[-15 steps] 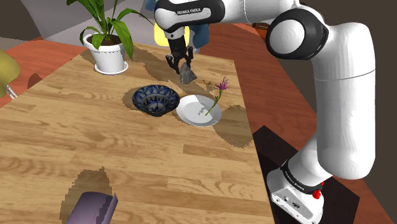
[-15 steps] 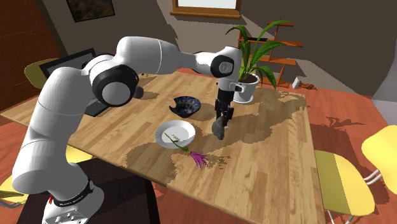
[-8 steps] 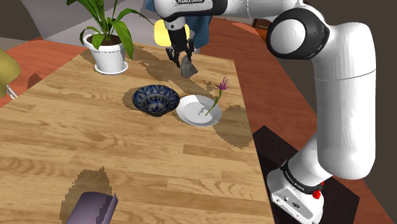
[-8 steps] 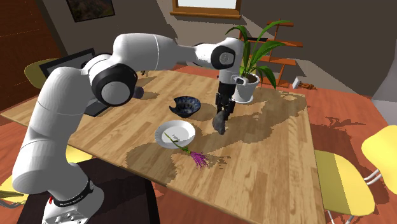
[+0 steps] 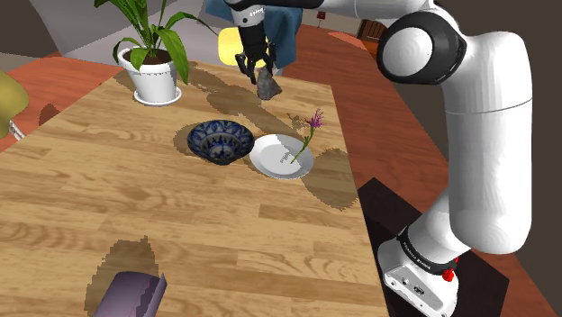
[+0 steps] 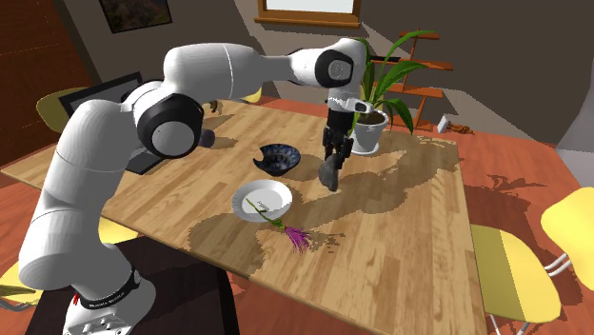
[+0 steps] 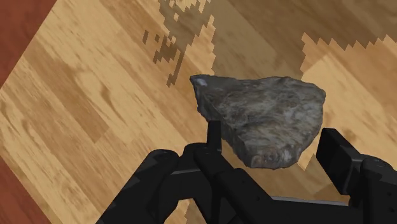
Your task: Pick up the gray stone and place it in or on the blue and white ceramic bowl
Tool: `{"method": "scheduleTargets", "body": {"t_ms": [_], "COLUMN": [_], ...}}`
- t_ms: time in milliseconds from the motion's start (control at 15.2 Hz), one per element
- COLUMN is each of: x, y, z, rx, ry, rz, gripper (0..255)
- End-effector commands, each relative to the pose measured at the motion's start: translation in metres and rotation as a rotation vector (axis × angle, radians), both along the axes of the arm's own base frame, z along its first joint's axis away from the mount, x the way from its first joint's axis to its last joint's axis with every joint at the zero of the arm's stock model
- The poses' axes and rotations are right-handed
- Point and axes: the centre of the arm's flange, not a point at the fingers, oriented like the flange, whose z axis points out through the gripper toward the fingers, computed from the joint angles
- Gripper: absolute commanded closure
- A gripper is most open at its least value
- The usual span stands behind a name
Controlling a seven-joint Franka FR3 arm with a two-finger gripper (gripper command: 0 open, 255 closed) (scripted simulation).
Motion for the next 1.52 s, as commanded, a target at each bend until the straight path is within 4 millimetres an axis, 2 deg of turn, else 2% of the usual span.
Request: {"method": "scheduleTargets", "body": {"t_ms": [0, 1122, 1188, 1452], "x": [-0.005, -0.097, -0.101, -0.101], "y": [0.012, 0.216, 0.224, 0.224], "z": [0.004, 0.005, 0.005, -0.016], "rx": [0.000, 0.000, 0.000, 0.000], "ry": [0.000, 0.000, 0.000, 0.000], "rz": [0.000, 0.000, 0.000, 0.000], "gripper": [255, 255, 255, 255]}}
